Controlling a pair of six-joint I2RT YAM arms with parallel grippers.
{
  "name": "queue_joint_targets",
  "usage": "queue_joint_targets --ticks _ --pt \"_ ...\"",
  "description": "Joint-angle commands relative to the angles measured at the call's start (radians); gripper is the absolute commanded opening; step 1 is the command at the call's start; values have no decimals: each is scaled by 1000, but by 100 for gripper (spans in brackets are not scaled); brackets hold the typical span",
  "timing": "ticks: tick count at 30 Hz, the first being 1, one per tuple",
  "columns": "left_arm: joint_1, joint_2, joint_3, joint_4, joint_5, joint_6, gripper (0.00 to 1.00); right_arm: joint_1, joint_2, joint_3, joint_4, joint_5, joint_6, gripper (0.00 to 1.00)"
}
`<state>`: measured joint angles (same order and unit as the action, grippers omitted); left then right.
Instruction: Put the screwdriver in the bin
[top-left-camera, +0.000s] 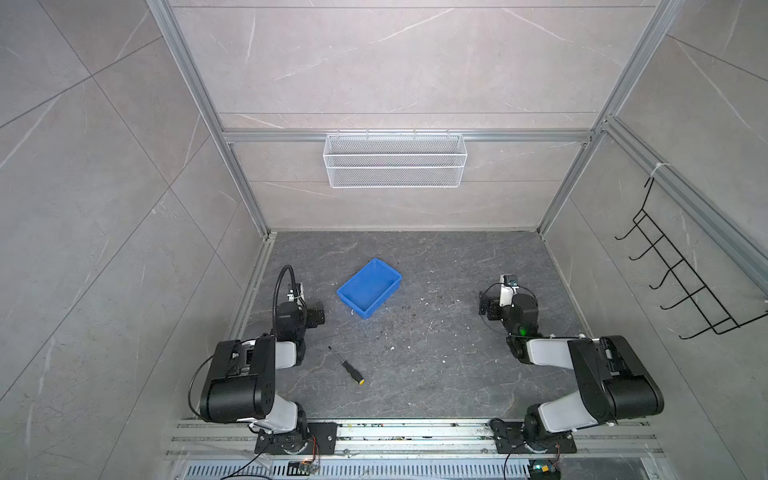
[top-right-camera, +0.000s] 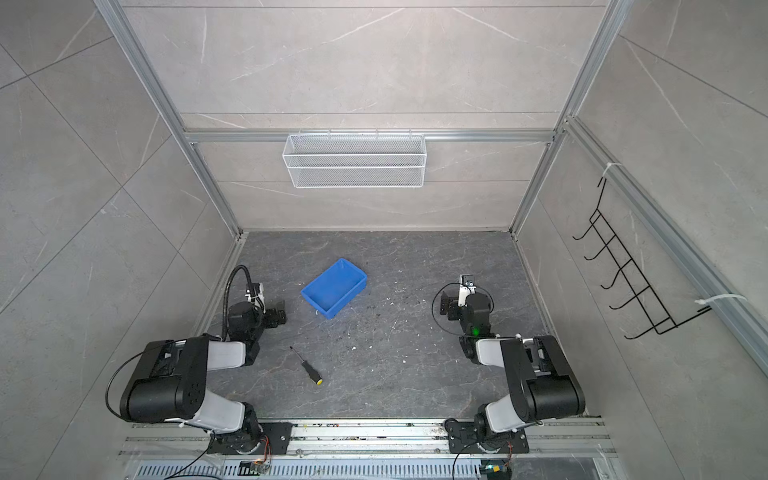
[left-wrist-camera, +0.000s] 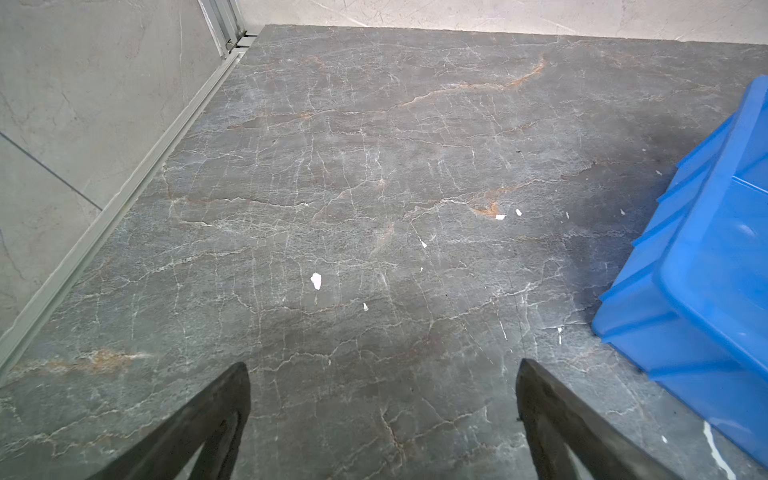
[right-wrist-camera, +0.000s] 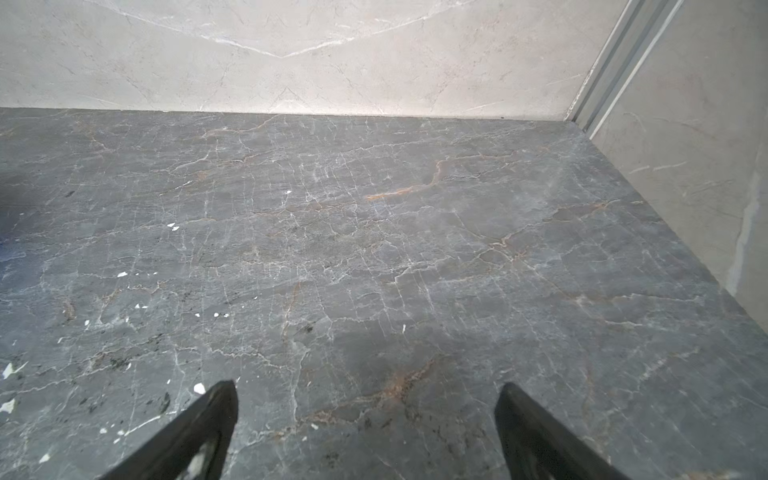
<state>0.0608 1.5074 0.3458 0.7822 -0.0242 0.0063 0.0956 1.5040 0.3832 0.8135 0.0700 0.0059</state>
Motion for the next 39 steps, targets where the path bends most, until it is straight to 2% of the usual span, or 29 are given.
queue_joint_targets --ticks 1,26,29,31,37,39 --pt "3 -6 22 46 4 -11 100 -1 9 -9 29 -8 -9 99" --pt "2 -13 22 45 -14 -11 100 -1 4 -11 35 -3 -3 99" --pt "-20 -83 33 -32 -35 5 100 -4 -39 -3 -12 -9 4 99" --pt "-48 -159 57 -150 -89 1 100 -3 -85 -11 -39 -31 -6 99" --pt "-107 -342 117 -422 -196 -86 100 -2 -308 -47 -181 -34 27 99" --pt "-137 -382 149 -507 -222 -135 100 -3 -377 -36 -268 -72 15 99"
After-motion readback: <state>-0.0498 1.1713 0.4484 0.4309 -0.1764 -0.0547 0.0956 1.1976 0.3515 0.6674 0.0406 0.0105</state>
